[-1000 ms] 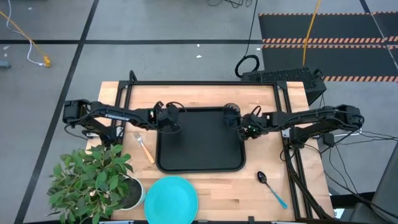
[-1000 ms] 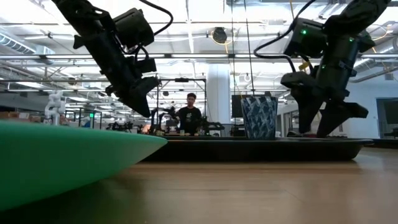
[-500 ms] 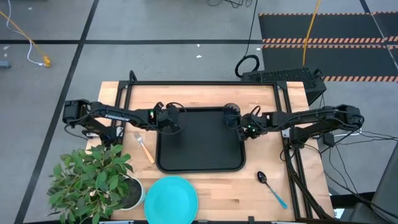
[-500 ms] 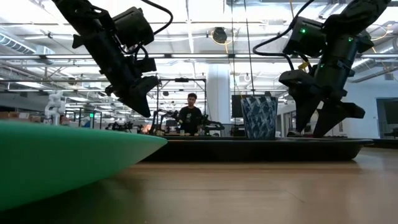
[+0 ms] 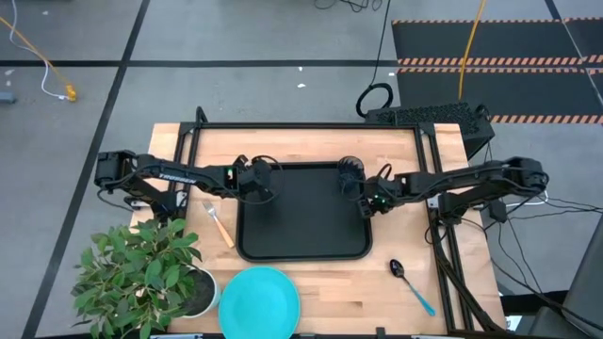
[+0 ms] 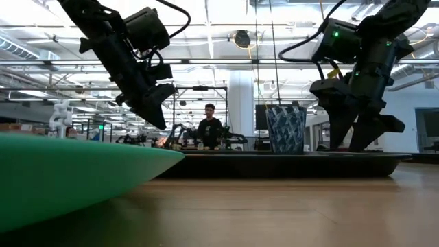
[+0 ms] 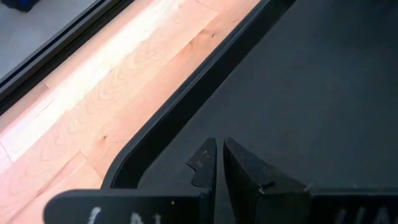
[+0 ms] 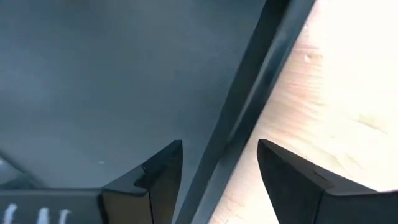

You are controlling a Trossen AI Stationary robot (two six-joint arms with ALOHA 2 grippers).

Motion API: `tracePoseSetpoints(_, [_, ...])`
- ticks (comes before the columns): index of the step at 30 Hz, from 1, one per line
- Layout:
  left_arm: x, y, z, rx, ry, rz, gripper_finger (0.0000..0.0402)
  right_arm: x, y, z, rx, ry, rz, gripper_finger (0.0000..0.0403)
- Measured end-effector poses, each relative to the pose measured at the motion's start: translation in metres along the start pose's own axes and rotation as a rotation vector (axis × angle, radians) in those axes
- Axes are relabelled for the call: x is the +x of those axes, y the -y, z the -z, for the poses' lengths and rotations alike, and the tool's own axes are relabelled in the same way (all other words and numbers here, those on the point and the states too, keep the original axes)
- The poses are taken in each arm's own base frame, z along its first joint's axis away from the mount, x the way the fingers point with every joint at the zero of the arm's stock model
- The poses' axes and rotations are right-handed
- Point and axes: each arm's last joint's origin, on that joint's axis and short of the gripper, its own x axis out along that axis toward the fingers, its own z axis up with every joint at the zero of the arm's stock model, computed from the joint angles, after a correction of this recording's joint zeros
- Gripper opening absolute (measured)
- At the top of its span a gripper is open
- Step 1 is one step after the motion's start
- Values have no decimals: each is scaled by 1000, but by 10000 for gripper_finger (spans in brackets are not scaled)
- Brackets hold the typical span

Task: Pick and place plate/cup/fork/spoon on tray
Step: Adjust the black serving tray

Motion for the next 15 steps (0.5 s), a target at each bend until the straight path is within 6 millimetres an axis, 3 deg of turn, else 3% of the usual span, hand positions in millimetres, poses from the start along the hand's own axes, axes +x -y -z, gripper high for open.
tracePoseSetpoints(15, [0,0,1,4,-5,-2,31,4,1,0,0,12,30,101])
